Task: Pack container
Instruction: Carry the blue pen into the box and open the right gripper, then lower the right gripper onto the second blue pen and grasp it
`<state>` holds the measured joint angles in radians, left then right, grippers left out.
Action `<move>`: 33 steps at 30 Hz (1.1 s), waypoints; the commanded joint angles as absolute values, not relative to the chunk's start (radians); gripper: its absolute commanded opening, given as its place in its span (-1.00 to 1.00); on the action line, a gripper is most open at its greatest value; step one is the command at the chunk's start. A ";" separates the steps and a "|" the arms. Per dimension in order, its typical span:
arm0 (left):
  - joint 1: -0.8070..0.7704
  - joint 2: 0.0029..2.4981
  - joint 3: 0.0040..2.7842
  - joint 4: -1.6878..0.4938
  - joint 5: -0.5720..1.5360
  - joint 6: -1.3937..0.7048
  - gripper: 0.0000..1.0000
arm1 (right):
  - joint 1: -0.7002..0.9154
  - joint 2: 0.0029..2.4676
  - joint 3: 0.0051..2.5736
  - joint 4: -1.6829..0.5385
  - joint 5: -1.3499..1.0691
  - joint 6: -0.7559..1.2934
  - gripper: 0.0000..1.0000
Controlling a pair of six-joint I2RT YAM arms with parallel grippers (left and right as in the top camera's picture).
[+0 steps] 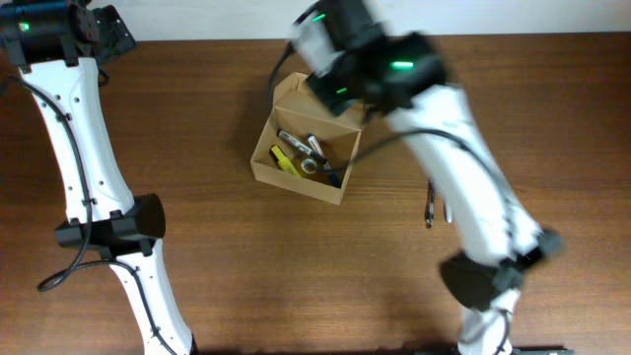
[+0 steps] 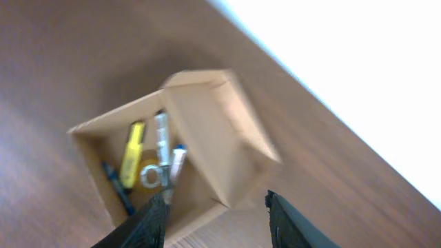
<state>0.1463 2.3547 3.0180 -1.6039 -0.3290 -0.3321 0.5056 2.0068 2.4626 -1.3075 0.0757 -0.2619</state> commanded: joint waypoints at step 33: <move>0.149 2.373 3.015 -1.602 -0.329 -0.324 1.00 | 0.003 1.837 1.205 -0.804 -0.103 0.247 -0.11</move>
<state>0.1463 2.3547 3.0180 -1.6035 -0.3290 -0.3321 0.0002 1.8362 1.2419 -0.8257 -0.0959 0.2028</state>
